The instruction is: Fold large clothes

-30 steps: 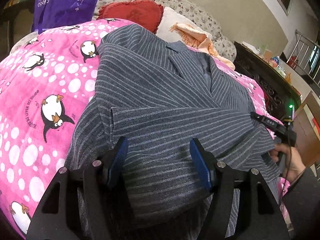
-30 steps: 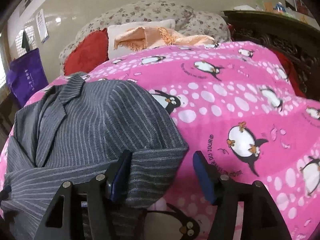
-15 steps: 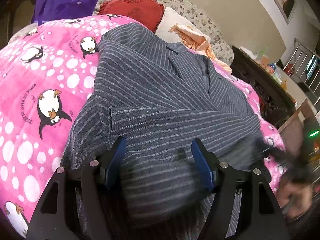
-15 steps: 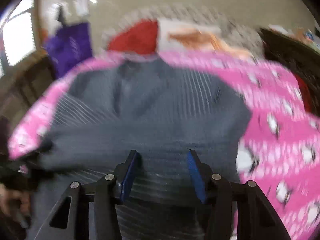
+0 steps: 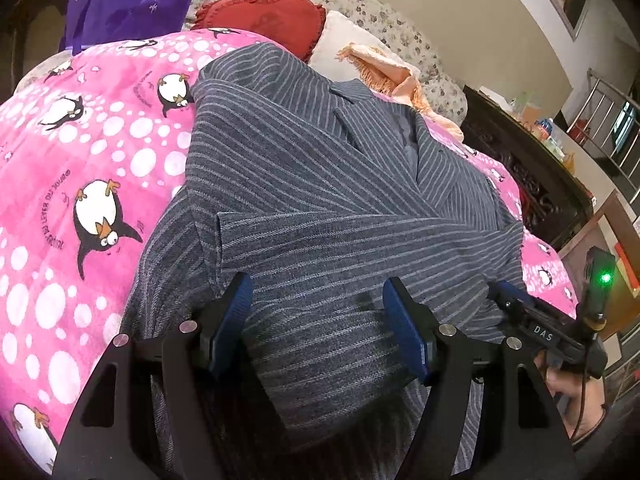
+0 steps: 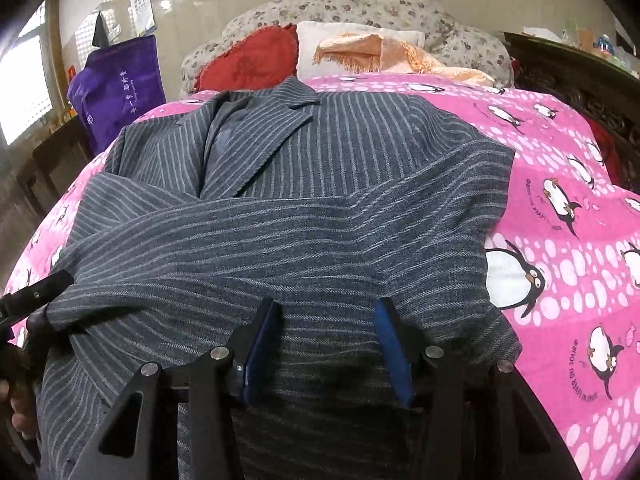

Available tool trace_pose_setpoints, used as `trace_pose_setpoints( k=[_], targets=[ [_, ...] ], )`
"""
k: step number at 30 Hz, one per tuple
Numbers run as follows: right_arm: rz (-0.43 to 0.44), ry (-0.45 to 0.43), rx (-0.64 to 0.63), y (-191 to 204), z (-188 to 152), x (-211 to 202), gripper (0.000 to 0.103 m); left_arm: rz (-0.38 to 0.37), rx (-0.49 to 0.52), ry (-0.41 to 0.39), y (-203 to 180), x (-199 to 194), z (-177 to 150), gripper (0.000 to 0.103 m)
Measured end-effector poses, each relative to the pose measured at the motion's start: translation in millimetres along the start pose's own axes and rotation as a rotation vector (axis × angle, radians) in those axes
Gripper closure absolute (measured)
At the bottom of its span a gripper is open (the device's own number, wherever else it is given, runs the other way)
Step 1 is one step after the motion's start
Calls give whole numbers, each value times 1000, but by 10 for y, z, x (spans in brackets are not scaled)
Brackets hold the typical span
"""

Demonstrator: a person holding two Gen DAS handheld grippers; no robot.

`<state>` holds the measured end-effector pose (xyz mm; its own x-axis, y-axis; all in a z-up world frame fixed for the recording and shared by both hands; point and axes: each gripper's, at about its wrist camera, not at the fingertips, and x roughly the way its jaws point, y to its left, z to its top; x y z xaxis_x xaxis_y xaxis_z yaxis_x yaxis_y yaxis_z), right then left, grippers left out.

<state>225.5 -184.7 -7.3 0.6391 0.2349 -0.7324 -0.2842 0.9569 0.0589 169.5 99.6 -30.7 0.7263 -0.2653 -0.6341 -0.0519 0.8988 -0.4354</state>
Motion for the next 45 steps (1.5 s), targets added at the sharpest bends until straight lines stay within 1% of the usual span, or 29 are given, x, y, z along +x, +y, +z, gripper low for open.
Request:
trace_pose_setpoints(
  k=[10,18,24,25,27,28,30,31,32,34,36,37,38,39,40,41,43,44,45],
  targets=[
    [6,-1,5,-7,-12,-7,54,15,11,5,-8,13,-5,35],
    [17,-1,13,-22,-4,-7,54,30,28,11,-61,47,7,33],
    [5,-6,7,-6,4,-30,54,48,44,14,-72,59,6,33],
    [-4,-8,4,4,11,-64,54,47,43,15,-72,60,6,33],
    [-57,-56,14,67,6,-304,54,49,44,15,-75,61,5,33],
    [-57,-81,21,99,-12,-441,53,50,45,16,-75,61,7,33],
    [-8,-97,28,210,-101,-727,51,55,50,16,-84,62,8,33],
    [20,-90,8,317,-188,-853,47,55,50,16,-87,64,10,33],
    [27,-81,-13,388,-250,-906,40,54,49,15,-86,62,10,33],
    [22,-40,-100,641,-487,-976,33,53,48,15,-97,67,9,33],
    [3,-13,-155,781,-691,-914,33,56,50,16,-96,67,8,33],
    [-13,15,-177,827,-786,-823,32,57,50,16,-101,67,8,33],
    [-22,42,-177,830,-869,-730,29,57,50,16,-98,67,10,33],
    [-9,33,-153,788,-894,-709,25,58,49,16,-96,68,13,33],
    [3,34,-118,716,-882,-707,16,57,49,16,-97,68,13,33],
    [14,54,-83,644,-863,-681,9,57,50,17,-96,69,13,33],
    [32,80,-38,567,-843,-635,4,54,48,18,-99,68,12,31],
    [33,88,-30,558,-833,-628,0,48,49,20,-101,68,13,28],
    [22,98,-29,560,-827,-620,0,32,53,25,-112,75,16,22]
  ],
)
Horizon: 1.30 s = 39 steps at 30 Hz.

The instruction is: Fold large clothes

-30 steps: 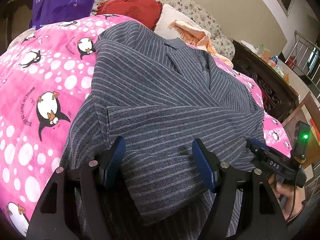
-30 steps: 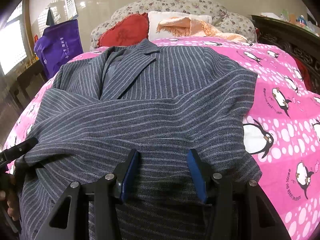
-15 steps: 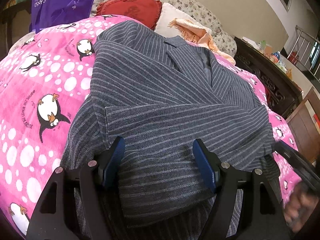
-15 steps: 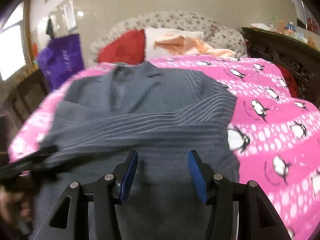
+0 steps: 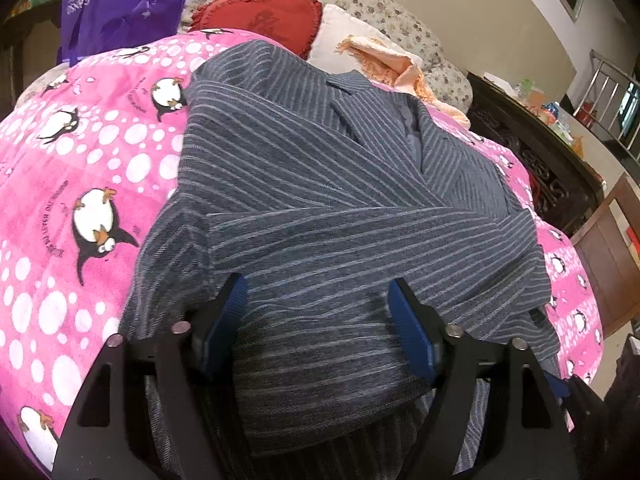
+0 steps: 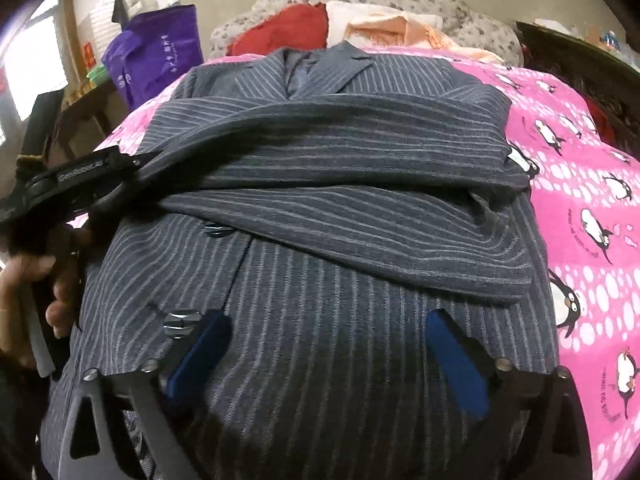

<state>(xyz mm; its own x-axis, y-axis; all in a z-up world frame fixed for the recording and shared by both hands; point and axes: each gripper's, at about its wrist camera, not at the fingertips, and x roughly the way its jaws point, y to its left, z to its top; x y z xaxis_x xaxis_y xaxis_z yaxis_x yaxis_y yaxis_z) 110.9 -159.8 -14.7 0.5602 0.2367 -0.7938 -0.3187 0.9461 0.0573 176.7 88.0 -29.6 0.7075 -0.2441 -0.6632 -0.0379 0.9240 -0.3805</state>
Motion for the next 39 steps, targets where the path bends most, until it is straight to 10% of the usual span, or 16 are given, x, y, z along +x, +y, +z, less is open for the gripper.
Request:
trace_pose_setpoints(
  k=[23,29,33,39],
  targets=[
    [-26,-17,4,3,-42,-7,0,199,212,79,-397,288,15,1],
    [47,-77,94,-463,-223,-690,2,63,173,1,-175,-498,32,1],
    [0,-255,7,-713,-730,-1333,2,117,234,-29,295,-1170,-246,1],
    [111,-193,16,-837,-1490,-1365,3,93,192,108,970,-1474,-912,1]
  ],
)
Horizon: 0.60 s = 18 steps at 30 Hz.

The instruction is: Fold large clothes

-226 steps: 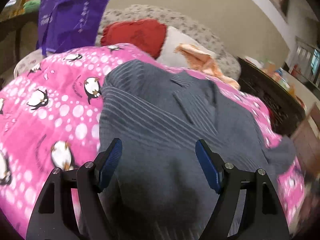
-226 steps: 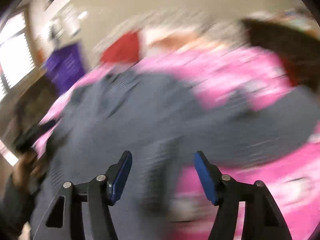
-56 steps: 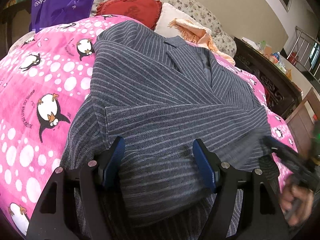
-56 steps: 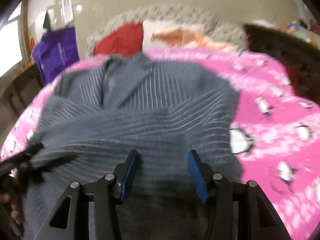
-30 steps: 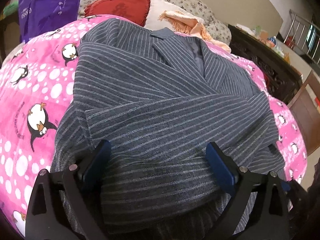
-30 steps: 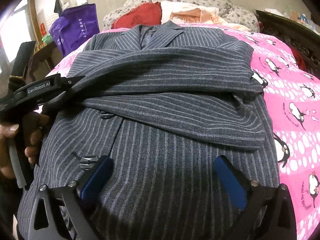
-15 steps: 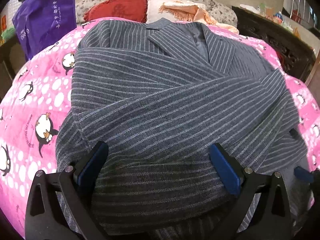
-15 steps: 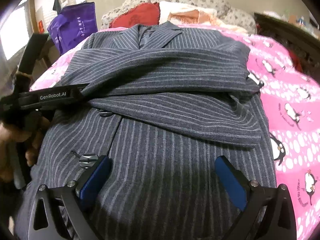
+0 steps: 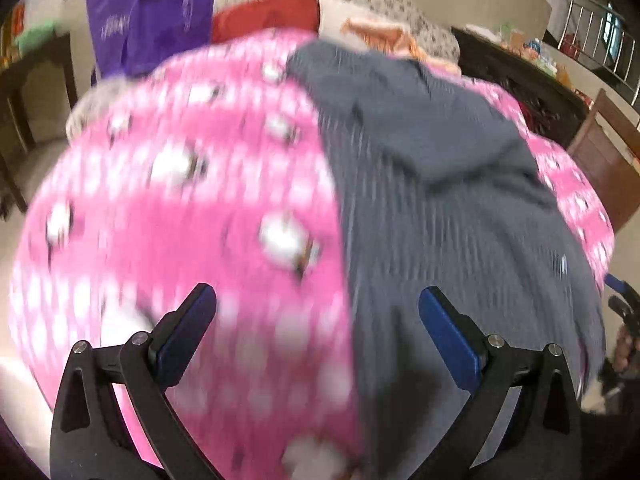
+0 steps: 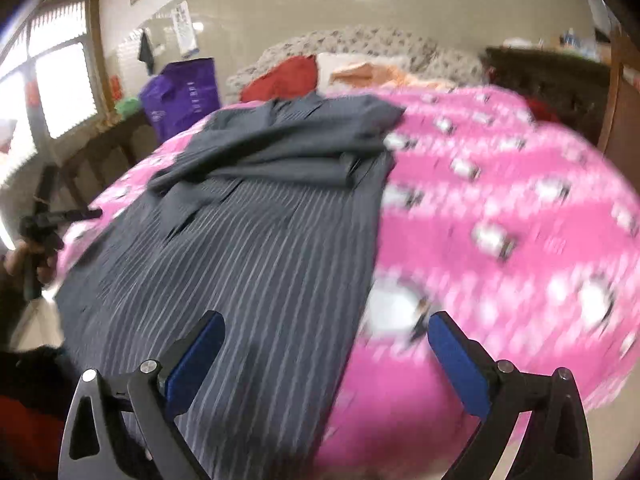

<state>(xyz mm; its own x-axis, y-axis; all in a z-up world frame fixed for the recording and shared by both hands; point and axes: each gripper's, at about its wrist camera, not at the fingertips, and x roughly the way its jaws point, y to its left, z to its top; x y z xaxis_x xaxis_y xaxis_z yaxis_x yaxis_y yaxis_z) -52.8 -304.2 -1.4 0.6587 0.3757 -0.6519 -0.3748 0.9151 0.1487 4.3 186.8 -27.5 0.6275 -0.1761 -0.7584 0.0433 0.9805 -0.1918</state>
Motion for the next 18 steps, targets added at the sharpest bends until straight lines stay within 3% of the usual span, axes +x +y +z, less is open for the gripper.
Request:
trace_pose_setpoints(
  k=[3,8,10,12,15,18],
  targets=[
    [96,2,47,-17,-219,39,6,-32,31,-19,-15,-102,-301,1],
    [318,16,124,-71,-302,143,12,-248,55,17,-251,-216,-529,1],
    [399,14,125,-73,-306,154,12,-274,125,46,-422,-217,-593,1],
    [409,21,139,-101,-342,197,12,-245,170,61,-511,-178,-594,1],
    [427,37,191,-177,-382,309,13,-279,115,65,-462,-142,-530,1],
    [455,37,179,-142,-411,307,0,-324,94,80,-508,-147,-552,1]
  ],
)
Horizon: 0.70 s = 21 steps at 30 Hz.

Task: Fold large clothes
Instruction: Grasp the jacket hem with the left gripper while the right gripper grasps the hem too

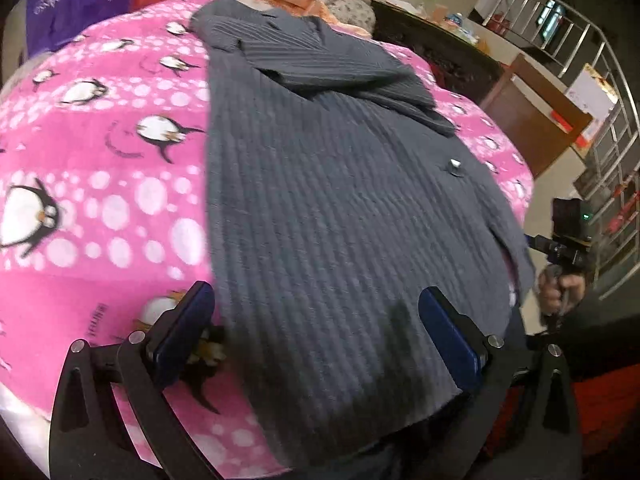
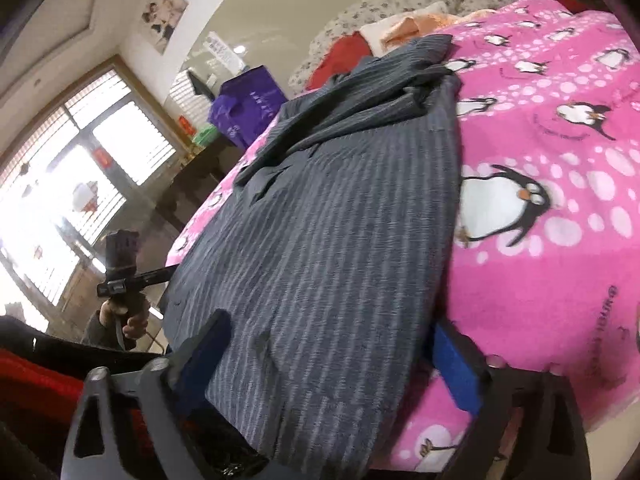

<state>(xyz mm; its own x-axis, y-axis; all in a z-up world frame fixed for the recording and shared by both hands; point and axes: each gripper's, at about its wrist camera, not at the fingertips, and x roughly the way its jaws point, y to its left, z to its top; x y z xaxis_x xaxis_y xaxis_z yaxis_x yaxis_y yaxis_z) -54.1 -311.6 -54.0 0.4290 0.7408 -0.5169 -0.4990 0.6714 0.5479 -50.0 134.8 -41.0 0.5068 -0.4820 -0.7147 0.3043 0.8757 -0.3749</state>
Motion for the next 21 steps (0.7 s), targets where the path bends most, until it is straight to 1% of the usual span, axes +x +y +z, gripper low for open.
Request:
trace_pose_setpoints(
  k=[1,2,3,4,5,6,7,8,9,11,12,14,15,16,17,18,19,21],
  targets=[
    [-8,5,-16,24,-13,17,0,-33,8,12,-43,2,-44,1],
    [-18,4,-31,58,-23,17,0,-77,9,24,-85,4,-64,4],
    [-24,4,-43,72,-33,20,0,-92,9,27,-97,-11,-73,12],
    [-24,4,-48,67,-26,22,0,-87,11,27,-99,-19,-63,16],
    [-19,2,-46,66,-19,12,1,-81,5,28,-76,-23,-51,28],
    [-9,-4,-31,67,-5,-16,3,-83,-17,22,-17,-33,-24,48],
    [14,-18,-23,76,9,-50,10,-93,-58,16,76,-46,-6,59],
    [47,-37,-26,102,21,-94,13,-102,-100,16,158,-37,4,71],
    [72,-50,-34,121,26,-130,14,-103,-109,17,184,-36,-3,76],
    [97,-41,-54,129,25,-148,24,-77,-81,17,153,-35,-4,78],
    [91,-35,-64,114,10,-155,27,-62,-66,12,135,-54,0,78],
    [54,-7,-38,14,14,-136,55,-30,-76,-5,169,-48,13,78],
    [25,7,-11,-63,1,-129,61,-45,-88,-8,185,-33,2,78],
    [20,3,12,-111,-8,-146,63,-55,-91,-12,182,-25,-9,77],
    [63,-12,27,-116,-30,-194,63,-60,-77,-18,129,-20,-13,72],
    [105,-19,13,-75,-34,-217,63,-62,-63,-16,100,-20,-12,64],
    [155,-20,-18,2,-28,-227,63,-76,-31,-10,25,-9,1,61],
    [191,-13,-65,127,-18,-221,63,-89,7,-9,-57,1,32,60]
  ],
)
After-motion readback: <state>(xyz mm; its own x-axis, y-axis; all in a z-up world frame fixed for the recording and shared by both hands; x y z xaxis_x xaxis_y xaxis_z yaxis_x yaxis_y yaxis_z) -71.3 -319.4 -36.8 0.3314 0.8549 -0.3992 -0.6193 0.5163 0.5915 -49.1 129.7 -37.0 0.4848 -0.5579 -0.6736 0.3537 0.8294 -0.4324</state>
